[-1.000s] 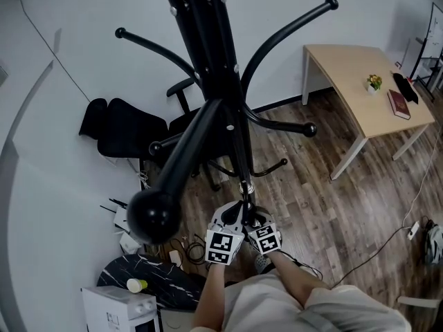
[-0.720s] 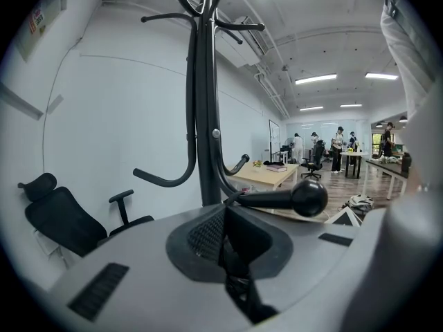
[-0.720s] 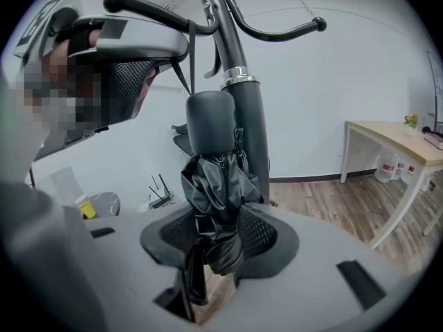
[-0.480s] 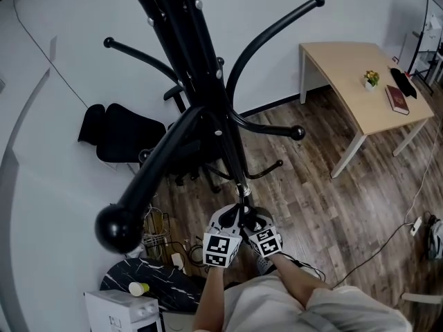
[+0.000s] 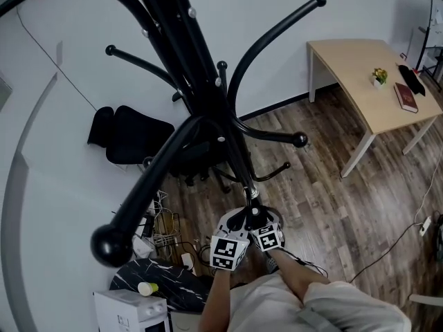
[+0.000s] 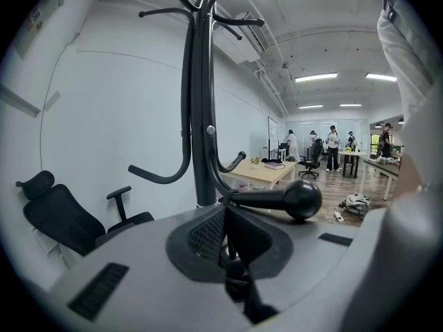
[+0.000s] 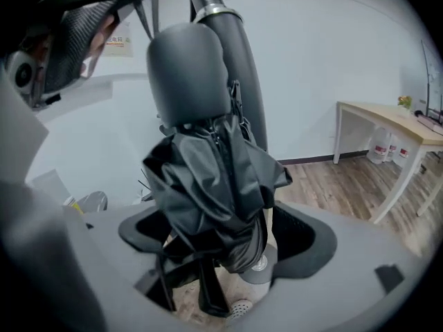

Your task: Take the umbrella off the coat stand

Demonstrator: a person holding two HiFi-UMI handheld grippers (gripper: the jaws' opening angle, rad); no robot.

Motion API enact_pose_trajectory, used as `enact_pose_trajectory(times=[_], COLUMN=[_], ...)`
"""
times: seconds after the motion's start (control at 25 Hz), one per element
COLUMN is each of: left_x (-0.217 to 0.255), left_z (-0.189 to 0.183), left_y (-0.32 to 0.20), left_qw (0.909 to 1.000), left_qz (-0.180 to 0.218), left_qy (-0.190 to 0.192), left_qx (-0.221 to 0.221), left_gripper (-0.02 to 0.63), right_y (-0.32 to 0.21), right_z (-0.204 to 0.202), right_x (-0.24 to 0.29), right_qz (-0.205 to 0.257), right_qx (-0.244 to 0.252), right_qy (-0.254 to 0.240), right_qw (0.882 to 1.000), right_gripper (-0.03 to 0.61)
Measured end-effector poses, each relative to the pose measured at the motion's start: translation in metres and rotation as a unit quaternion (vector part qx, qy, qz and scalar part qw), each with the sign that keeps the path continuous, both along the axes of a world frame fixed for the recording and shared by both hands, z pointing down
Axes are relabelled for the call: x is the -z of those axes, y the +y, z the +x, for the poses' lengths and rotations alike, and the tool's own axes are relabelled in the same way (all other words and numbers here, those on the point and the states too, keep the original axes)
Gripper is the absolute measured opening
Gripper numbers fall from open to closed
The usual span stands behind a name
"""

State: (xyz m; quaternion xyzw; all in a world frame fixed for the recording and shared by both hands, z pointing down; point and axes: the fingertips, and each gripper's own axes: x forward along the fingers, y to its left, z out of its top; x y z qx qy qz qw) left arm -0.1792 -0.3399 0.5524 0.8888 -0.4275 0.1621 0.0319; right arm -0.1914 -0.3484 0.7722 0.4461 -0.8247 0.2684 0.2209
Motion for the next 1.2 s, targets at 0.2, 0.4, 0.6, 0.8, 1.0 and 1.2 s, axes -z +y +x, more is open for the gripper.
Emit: enact_pose_trajectory(times=[0.2, 0.4, 0.6, 0.8, 1.0, 1.2], left_x=[0.001, -0.003, 0.006, 0.005, 0.007, 0.009], left_z=[-0.001, -0.006, -0.005, -0.008, -0.005, -0.008], left_y=[0.005, 0.003, 0.005, 0.007, 0.010, 0.012], left_qw=[1.0000, 0.9999, 0.9996, 0.9997, 0.9995, 0.9995], left_qz=[0.000, -0.006, 0.016, 0.018, 0.022, 0.024], left_qy=[0.000, -0.014, -0.021, -0.016, -0.022, -0.017], left_qx=[-0.008, -0.004, -0.007, 0.001, 0.002, 0.013], left_gripper=[0.021, 0.021, 0.021, 0.021, 0.021, 0.021], right_y=[-0.006, -0.004, 0.002, 0.008, 0.014, 0.019], right_z=[-0.004, -0.005, -0.002, 0.005, 0.008, 0.010], right_x=[0.005, 0.016, 0.027, 0.036, 0.047, 0.056], right_qz=[0.029, 0.041, 0.052, 0.056, 0.061, 0.066], right_qx=[-0.001, 0.005, 0.014, 0.014, 0.021, 0.029], right_qy=[0.009, 0.012, 0.014, 0.013, 0.013, 0.016], right_qw=[1.000, 0.999, 0.998, 0.998, 0.998, 0.997], right_gripper=[0.257, 0.249, 0.247, 0.247, 0.245, 0.246])
